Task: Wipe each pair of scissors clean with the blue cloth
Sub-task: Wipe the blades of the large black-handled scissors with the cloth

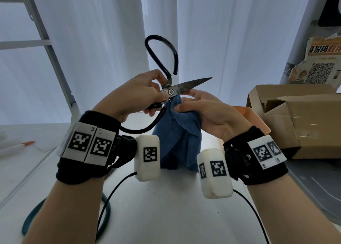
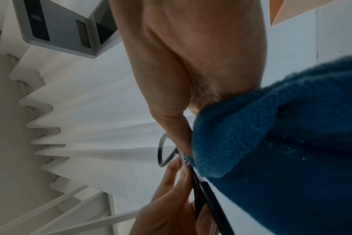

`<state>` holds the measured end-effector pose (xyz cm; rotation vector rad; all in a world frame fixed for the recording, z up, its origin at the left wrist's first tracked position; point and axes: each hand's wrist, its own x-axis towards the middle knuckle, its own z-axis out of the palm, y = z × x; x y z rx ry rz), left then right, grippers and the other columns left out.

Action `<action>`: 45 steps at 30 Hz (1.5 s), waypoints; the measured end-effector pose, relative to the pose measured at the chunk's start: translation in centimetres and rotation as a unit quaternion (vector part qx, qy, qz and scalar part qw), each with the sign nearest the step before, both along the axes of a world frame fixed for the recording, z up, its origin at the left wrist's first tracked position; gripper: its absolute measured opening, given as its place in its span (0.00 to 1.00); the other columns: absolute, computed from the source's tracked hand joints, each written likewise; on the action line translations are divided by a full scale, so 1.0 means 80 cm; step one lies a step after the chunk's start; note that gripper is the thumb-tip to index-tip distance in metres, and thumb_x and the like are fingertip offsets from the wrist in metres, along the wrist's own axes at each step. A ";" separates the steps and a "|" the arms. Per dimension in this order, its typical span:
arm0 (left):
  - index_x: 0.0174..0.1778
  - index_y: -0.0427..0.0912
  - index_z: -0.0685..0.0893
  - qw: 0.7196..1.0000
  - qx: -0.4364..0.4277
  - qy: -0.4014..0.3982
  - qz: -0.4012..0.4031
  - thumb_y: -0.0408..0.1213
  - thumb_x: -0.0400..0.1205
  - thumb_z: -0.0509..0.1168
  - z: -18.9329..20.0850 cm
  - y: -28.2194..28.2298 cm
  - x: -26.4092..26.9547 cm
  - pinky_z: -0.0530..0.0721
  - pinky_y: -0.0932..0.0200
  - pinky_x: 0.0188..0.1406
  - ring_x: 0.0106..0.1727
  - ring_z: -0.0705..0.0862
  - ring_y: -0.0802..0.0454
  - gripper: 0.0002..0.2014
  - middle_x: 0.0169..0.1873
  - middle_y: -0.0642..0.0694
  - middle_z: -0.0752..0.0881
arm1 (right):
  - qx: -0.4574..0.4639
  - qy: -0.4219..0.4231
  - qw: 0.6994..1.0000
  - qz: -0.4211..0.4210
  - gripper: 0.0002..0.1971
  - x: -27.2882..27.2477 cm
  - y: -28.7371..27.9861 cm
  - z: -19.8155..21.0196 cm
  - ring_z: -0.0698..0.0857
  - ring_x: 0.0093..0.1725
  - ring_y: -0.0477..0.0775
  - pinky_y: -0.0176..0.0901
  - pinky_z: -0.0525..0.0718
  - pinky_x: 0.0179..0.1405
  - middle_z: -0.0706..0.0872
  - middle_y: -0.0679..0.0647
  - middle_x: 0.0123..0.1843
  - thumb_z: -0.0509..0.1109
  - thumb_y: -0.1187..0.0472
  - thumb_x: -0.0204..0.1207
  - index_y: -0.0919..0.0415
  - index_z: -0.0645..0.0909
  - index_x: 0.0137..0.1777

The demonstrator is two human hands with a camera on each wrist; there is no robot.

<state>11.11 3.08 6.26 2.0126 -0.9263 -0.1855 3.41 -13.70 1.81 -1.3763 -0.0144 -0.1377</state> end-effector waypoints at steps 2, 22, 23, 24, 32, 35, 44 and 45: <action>0.54 0.45 0.79 1.000 0.013 -0.005 -0.011 0.31 0.86 0.64 -0.002 -0.004 -0.003 0.74 0.57 0.28 0.23 0.76 0.52 0.05 0.22 0.51 0.80 | -0.006 -0.001 1.000 -0.018 0.22 0.001 0.002 -0.003 0.86 0.66 0.67 0.55 0.84 0.68 0.86 0.71 0.65 0.72 0.75 0.76 0.72 0.78 0.70; 0.54 0.44 0.78 1.000 -0.019 0.009 0.017 0.31 0.86 0.64 -0.002 -0.003 0.004 0.75 0.60 0.26 0.22 0.76 0.55 0.05 0.20 0.54 0.78 | -0.053 0.021 0.997 -0.054 0.22 0.002 0.001 -0.001 0.88 0.50 0.58 0.47 0.90 0.52 0.88 0.70 0.59 0.77 0.69 0.74 0.65 0.78 0.67; 0.55 0.44 0.78 1.000 -0.022 0.011 0.019 0.31 0.86 0.64 -0.002 -0.003 0.004 0.75 0.61 0.25 0.21 0.76 0.55 0.05 0.20 0.55 0.78 | -0.055 0.023 0.997 -0.057 0.20 0.002 0.001 -0.001 0.88 0.50 0.57 0.46 0.90 0.50 0.88 0.69 0.57 0.78 0.67 0.74 0.64 0.79 0.65; 0.56 0.43 0.78 0.999 -0.024 0.012 0.023 0.31 0.86 0.64 -0.002 -0.003 0.005 0.75 0.61 0.25 0.21 0.76 0.55 0.05 0.20 0.55 0.78 | -0.053 0.019 0.997 -0.055 0.20 0.002 0.001 -0.001 0.88 0.49 0.57 0.45 0.89 0.50 0.88 0.67 0.55 0.77 0.68 0.74 0.63 0.79 0.65; 0.57 0.41 0.79 0.998 -0.044 0.022 0.028 0.30 0.86 0.65 -0.001 0.002 0.008 0.75 0.61 0.25 0.22 0.77 0.53 0.05 0.23 0.52 0.79 | -0.071 0.014 0.996 -0.051 0.19 0.003 0.003 -0.002 0.88 0.48 0.57 0.46 0.88 0.47 0.88 0.62 0.50 0.77 0.67 0.75 0.63 0.79 0.64; 0.56 0.43 0.79 0.998 -0.054 0.024 0.039 0.30 0.86 0.65 -0.002 0.005 0.012 0.75 0.58 0.27 0.23 0.78 0.52 0.05 0.24 0.51 0.80 | -0.065 0.009 0.997 -0.031 0.19 0.003 -0.001 -0.001 0.88 0.46 0.55 0.44 0.88 0.45 0.89 0.58 0.46 0.74 0.74 0.76 0.63 0.78 0.65; 0.55 0.41 0.79 0.995 -0.076 0.027 0.058 0.30 0.86 0.65 -0.001 0.013 0.021 0.74 0.56 0.29 0.21 0.79 0.54 0.04 0.28 0.48 0.81 | -0.065 0.005 0.998 -0.023 0.16 0.004 -0.002 -0.004 0.87 0.42 0.53 0.42 0.89 0.48 0.88 0.55 0.41 0.73 0.74 0.76 0.63 0.78 0.62; 0.55 0.41 0.79 0.995 -0.079 0.029 0.060 0.30 0.86 0.65 -0.001 0.015 0.023 0.74 0.56 0.30 0.22 0.79 0.54 0.04 0.27 0.47 0.81 | -0.064 0.003 0.998 -0.018 0.16 0.003 -0.002 -0.004 0.87 0.43 0.54 0.43 0.88 0.48 0.88 0.57 0.44 0.72 0.76 0.76 0.63 0.78 0.61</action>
